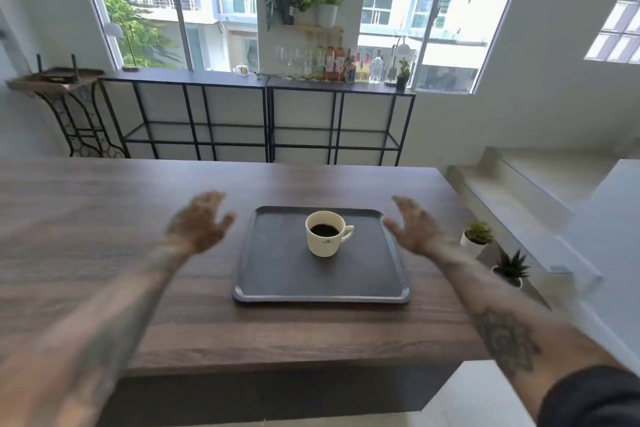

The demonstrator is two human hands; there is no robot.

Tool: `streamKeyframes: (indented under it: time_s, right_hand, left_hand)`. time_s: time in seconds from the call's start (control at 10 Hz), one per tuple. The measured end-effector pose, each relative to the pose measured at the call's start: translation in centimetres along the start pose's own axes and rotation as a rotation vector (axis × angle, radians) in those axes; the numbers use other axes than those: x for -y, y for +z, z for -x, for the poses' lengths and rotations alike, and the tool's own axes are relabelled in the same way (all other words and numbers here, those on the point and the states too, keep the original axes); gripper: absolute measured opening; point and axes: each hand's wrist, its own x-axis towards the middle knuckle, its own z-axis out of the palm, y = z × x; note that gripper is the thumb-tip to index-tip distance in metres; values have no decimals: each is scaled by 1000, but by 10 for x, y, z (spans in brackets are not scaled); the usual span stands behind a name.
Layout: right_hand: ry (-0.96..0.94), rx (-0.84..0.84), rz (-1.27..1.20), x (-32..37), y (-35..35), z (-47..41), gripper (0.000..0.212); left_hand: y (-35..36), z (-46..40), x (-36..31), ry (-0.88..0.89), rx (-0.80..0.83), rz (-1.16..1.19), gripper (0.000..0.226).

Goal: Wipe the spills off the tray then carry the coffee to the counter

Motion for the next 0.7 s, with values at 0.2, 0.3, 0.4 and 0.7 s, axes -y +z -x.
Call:
streamKeyframes:
  time_s: [0.2,0.3,0.4,0.7]
  right_hand:
    - [-42,201,13,-3,98,20,72]
    - [-65,223,28,-6,116,24,104]
    - [-70,220,55,-9,119,21,111]
    - [-104,76,-10,-10,110,15,81]
  left_hand:
    - [22,78,-111,31,367,38,67]
    - [44,83,-113,55,376,-51,69]
    - [54,87,-112,72,377,-85,68]
    - [51,86,-111,71,409,-83,68]
